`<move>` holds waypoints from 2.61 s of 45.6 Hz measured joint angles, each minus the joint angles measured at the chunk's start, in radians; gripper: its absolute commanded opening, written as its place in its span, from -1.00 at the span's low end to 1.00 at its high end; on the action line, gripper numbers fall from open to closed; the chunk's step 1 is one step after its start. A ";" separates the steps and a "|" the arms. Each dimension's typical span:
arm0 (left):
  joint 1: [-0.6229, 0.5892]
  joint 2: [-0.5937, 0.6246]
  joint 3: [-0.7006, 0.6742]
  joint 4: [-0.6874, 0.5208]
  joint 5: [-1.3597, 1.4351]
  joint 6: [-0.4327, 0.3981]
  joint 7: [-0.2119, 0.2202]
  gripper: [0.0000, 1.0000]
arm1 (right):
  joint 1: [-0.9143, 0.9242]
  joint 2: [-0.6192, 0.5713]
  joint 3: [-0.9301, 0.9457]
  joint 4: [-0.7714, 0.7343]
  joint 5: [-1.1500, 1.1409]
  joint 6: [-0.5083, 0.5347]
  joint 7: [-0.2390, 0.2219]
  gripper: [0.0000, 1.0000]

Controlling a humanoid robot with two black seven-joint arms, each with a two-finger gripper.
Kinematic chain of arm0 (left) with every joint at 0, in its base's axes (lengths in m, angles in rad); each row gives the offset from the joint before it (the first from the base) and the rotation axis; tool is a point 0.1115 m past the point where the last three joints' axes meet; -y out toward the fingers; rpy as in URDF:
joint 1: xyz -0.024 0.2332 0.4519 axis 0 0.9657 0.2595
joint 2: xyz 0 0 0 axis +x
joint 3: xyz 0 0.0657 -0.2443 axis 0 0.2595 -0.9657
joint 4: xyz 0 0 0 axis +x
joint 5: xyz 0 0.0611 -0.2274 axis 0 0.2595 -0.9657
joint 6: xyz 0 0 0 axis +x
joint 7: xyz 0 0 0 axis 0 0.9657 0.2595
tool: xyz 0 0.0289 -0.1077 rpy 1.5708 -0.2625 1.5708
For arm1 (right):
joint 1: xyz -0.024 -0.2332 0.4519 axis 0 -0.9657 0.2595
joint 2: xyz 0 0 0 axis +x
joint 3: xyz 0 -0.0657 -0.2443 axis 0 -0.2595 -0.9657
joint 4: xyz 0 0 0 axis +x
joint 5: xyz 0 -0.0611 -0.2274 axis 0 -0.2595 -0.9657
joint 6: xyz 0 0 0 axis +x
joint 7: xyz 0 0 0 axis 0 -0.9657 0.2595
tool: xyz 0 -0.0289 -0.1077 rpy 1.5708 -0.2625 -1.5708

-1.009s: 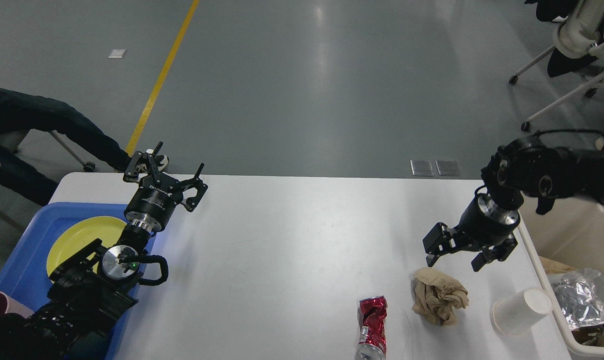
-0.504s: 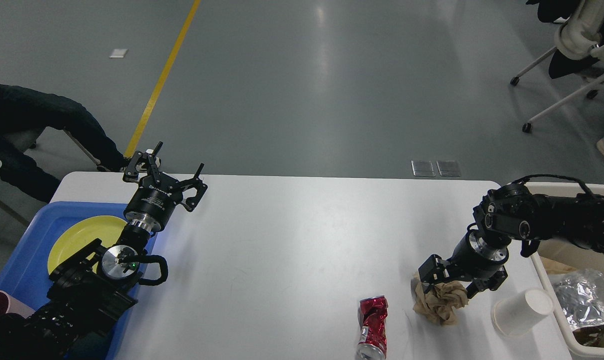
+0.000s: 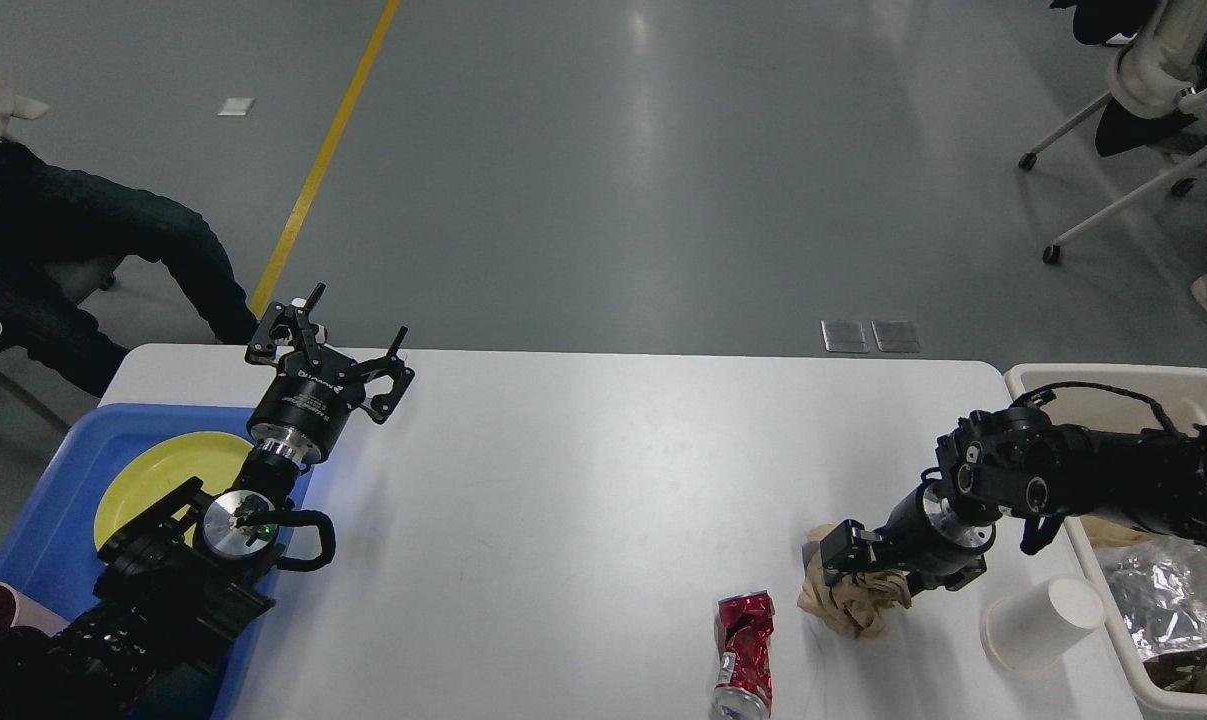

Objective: Tidy desktop
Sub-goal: 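Lower the right gripper onto the tan napkin and grasp it, then carry the tan napkin over the white bin and release it, then lower the right gripper into the white cup and grasp it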

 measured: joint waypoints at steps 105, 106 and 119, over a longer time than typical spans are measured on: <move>0.000 -0.001 0.000 0.000 0.000 0.000 0.000 0.93 | -0.266 -0.382 0.082 -0.341 0.056 -0.379 0.004 1.00; 0.000 -0.001 0.000 0.000 0.000 0.000 0.000 0.93 | -0.257 -0.383 0.082 -0.341 0.055 -0.372 0.004 1.00; 0.000 0.000 0.000 0.000 0.000 0.000 0.000 0.93 | 0.108 -0.371 -0.162 -0.180 0.045 -0.235 0.003 1.00</move>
